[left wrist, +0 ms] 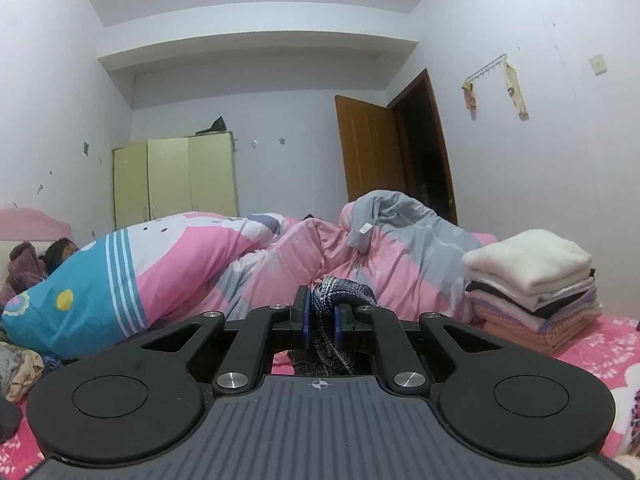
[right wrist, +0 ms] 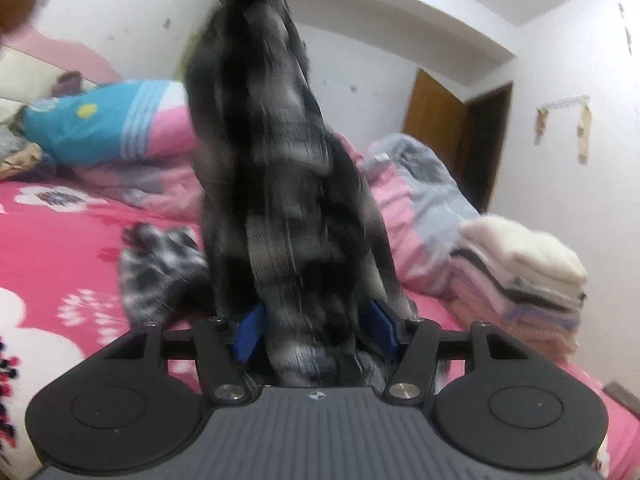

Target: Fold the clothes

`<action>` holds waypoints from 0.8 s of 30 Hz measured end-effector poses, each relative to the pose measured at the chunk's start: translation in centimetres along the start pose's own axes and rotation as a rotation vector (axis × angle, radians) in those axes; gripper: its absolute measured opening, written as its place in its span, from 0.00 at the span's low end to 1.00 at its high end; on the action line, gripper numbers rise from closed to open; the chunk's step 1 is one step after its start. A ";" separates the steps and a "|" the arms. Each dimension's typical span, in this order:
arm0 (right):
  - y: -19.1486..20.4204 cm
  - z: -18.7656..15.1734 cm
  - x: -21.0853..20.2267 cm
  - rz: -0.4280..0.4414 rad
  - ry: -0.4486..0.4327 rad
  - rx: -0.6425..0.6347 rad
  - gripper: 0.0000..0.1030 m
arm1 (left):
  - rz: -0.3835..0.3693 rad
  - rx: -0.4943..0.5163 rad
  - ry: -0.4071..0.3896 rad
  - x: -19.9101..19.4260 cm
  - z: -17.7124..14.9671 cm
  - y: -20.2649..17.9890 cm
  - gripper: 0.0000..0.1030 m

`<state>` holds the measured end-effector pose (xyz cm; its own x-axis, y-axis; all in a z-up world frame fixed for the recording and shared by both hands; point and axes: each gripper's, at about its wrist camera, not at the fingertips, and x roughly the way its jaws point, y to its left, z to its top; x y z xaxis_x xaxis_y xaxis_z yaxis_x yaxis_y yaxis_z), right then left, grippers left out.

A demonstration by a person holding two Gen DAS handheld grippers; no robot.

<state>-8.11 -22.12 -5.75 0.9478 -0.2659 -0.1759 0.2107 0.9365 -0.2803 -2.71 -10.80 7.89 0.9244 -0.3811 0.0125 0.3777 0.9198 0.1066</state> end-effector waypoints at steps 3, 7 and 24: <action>-0.1 -1.0 1.2 -0.025 0.042 -0.008 0.58 | -0.001 -0.024 -0.014 -0.4 0.3 0.2 0.10; -0.2 -2.1 1.7 -0.054 0.059 -0.023 0.58 | 0.000 -0.038 -0.013 -0.3 0.3 0.3 0.10; -16.4 11.5 0.3 -0.533 -0.357 -0.202 0.21 | -0.157 -0.103 -0.202 -0.3 4.6 -0.4 0.10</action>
<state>-8.55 -34.95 9.61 0.7548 -0.5556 0.3486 0.6558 0.6279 -0.4192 -3.37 -11.52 12.46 0.8290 -0.5212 0.2026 0.5283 0.8488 0.0218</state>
